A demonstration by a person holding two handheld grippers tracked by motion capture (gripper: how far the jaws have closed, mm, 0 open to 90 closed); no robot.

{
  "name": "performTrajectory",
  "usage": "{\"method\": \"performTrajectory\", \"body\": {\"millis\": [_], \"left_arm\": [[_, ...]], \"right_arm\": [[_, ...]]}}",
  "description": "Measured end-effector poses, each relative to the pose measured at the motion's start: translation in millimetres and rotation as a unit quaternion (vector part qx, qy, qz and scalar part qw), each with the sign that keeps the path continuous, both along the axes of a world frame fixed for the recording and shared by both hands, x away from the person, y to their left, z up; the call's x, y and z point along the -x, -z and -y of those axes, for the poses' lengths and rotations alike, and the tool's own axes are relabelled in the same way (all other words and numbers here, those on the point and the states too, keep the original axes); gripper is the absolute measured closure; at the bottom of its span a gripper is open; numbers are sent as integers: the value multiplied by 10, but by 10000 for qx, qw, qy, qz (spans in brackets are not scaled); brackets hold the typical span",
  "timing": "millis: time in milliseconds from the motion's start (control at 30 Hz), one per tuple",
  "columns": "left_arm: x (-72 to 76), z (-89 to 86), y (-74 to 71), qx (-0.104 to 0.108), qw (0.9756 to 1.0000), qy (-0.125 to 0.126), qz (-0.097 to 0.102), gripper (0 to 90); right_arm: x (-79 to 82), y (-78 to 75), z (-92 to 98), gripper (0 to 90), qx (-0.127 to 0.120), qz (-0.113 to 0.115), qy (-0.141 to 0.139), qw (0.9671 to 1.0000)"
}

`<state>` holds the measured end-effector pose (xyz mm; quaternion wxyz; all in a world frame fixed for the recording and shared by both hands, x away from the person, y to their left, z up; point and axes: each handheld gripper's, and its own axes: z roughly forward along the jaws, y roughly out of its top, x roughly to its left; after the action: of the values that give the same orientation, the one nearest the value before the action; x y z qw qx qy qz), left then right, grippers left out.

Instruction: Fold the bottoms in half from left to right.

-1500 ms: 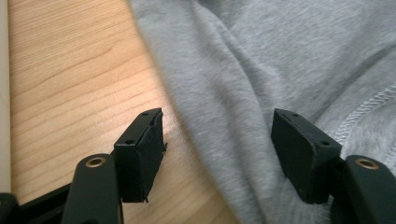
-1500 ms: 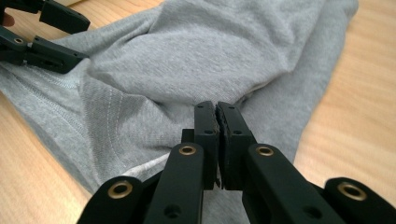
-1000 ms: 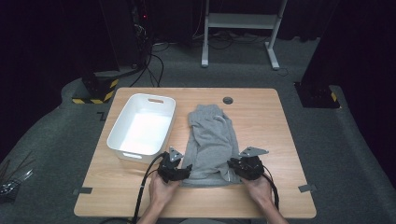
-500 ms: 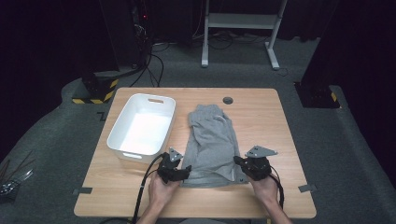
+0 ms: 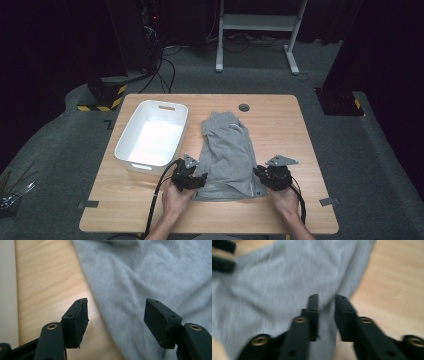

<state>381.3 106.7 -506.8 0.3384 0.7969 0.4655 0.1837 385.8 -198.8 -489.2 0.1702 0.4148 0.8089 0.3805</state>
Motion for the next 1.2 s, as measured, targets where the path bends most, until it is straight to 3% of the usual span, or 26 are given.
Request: {"method": "performTrajectory", "body": {"millis": [100, 200, 300, 333, 533, 767, 1033, 1200], "left_arm": [[-145, 50, 3, 24, 9999, -111, -22, 370], [-275, 74, 21, 37, 9997, -232, -45, 375], [-335, 91, 68, -42, 9996, -277, -100, 376], [-334, 99, 88, -91, 9995, -267, -132, 375], [-225, 67, 101, -104, 9996, -252, -28, 410], [-52, 78, 91, -142, 9998, -127, -5, 491], [250, 8, 88, -78, 9999, -42, -76, 505], [157, -14, 60, 2, 9999, -22, -154, 450]], "right_arm": [[-229, 40, -93, 640, -114, -115, 128, 9998], [-425, 122, -156, 648, -102, -252, 271, 9993], [-517, 182, -193, 843, -46, -363, 238, 9990], [-524, 195, -195, 869, 10, -389, 209, 9990], [-477, 202, -62, 894, 217, -369, 304, 9986], [-321, 228, -85, 894, 353, -307, 112, 9988], [-20, 229, -95, 893, 416, -301, -163, 9985], [-3, 196, -80, 830, 227, -276, -203, 9992]]}}
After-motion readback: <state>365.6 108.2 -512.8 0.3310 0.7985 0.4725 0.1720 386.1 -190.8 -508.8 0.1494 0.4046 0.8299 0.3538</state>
